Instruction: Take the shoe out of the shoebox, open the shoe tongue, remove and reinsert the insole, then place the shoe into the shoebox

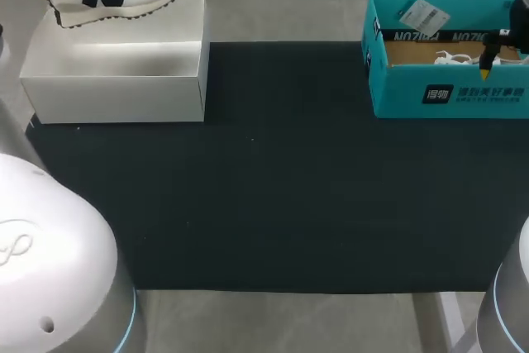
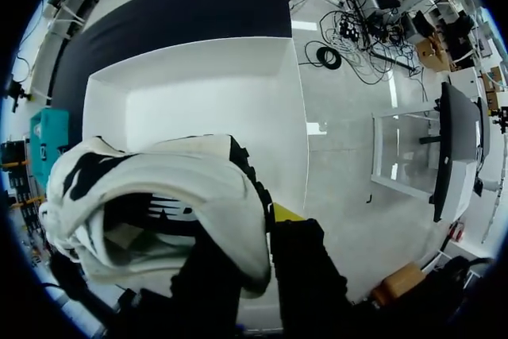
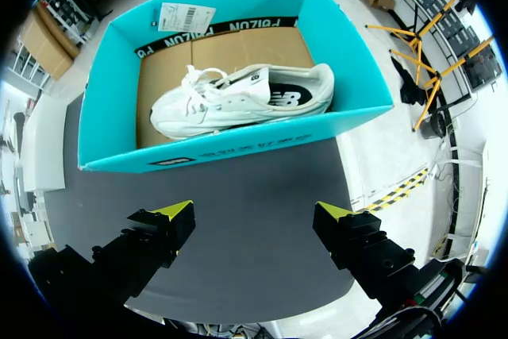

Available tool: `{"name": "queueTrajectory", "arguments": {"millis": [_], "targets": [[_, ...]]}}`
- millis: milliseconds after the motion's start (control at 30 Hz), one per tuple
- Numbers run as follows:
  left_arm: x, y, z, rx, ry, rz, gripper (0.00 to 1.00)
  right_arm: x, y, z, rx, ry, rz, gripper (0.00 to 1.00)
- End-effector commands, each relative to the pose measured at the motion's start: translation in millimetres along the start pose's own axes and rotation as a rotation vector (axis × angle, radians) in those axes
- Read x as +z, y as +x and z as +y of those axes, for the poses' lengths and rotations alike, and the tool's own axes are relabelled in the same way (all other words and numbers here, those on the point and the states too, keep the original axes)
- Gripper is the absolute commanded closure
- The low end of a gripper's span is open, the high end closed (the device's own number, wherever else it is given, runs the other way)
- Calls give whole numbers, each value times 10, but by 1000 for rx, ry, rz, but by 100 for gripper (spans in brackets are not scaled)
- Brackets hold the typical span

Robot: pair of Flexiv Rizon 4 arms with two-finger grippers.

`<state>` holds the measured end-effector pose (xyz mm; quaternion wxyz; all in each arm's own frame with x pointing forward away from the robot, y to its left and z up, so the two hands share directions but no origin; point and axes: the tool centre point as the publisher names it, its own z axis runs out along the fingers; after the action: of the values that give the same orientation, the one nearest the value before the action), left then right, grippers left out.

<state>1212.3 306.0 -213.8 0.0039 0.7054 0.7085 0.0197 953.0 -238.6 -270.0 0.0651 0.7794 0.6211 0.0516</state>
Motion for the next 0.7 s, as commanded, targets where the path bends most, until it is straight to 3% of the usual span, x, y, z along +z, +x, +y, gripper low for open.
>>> {"name": "queueTrajectory", "arguments": {"millis": [33,700], "targets": [[-492,20,-213,-22,-92,18,100,3,2,-4,1,-2,1,0],[-529,28,-225,-30,-114,22,100,3,2,-4,1,-2,1,0]]}}
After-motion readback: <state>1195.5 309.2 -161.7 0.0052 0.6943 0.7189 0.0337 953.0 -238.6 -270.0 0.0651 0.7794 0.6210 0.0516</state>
